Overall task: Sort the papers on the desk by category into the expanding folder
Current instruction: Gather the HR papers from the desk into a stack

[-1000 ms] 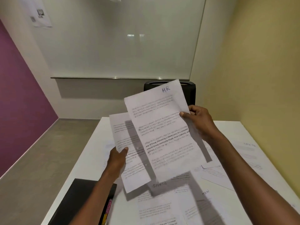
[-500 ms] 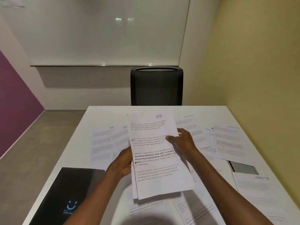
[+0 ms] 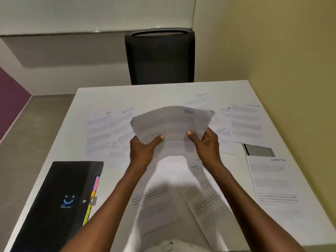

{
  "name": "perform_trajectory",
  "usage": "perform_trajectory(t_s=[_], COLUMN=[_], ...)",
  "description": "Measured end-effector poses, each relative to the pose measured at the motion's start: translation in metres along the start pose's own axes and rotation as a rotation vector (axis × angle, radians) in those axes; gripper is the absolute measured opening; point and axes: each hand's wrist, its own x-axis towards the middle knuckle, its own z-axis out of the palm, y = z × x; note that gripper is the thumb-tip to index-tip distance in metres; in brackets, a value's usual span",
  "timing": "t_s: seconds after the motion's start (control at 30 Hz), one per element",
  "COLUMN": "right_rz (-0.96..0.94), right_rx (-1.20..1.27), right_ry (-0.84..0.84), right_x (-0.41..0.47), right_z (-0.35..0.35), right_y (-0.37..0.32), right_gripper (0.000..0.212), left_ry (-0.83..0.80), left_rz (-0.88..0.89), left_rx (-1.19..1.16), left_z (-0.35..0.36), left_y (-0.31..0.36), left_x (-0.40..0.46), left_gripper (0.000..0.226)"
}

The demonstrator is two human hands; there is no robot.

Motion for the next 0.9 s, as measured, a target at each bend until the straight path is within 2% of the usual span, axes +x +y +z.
perform_trajectory(t_s=[0.17, 0.3, 0.37, 0.43, 0.5, 0.63, 0.73, 0.83, 0.9], right_rz=[0.212, 0.241, 0.224, 0.242, 0.279, 0.280, 0.209, 0.208, 0.218], right_rx=[-0.069, -0.177, -0.177, -0.187, -0.208, -0.250, -0.274, -0.328, -0.328], right_ry=[-0.093, -0.078, -0.105, -0.122, -0.113, -0.094, -0.161, -0.258, -0.315], right_x=[-0.035, -0.037, -0.030, -0.024, -0.020, -0.005, 0.003, 0.012, 0.020], right_z=[0.003, 0.002, 0.003, 0.004, 0.009, 0.021, 0.034, 0.054, 0.076], right_y=[0.074, 0.098, 0.103, 0.110, 0.110, 0.095, 0.082, 0.072, 0.064], right_gripper=[0.021, 0.013, 0.019, 0.035, 0.042, 0.035, 0.032, 0.037, 0.040], left_ry=[0.013, 0.032, 0.007, -0.041, -0.093, -0.144, -0.202, -0.258, -0.267], left_rz=[-0.174, -0.167, -0.150, -0.120, -0.086, -0.117, -0.179, -0.251, -0.272], left_rx=[0.132, 0.183, 0.187, 0.227, 0.249, 0.246, 0.203, 0.215, 0.183], left_z=[-0.005, -0.006, -0.004, -0.001, 0.000, -0.008, -0.029, -0.058, -0.082], left_y=[-0.072, -0.088, -0.088, -0.090, -0.090, -0.073, -0.064, -0.060, -0.059], left_x=[-0.027, -0.029, -0.023, -0.018, -0.012, 0.006, 0.024, 0.042, 0.057], left_gripper=[0.046, 0.047, 0.044, 0.039, 0.037, 0.034, 0.033, 0.047, 0.048])
